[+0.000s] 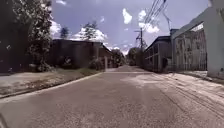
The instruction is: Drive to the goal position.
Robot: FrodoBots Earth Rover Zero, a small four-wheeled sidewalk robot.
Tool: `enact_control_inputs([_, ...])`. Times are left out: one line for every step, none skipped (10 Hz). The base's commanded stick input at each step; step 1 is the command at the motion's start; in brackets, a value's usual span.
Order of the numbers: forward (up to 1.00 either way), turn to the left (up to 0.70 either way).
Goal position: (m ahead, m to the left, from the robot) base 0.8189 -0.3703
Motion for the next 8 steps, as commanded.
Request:
enact_control_inputs([0.70, 0.01])
enact_control_inputs([0.70, 0.01])
enact_control_inputs([0.70, 0.01])
enact_control_inputs([0.70, 0.01])
enact_control_inputs([0.70, 0.01])
enact_control_inputs([0.70, 0.01])
enact_control_inputs([0.70, 0.01])
enact_control_inputs([0.70, 0.01])
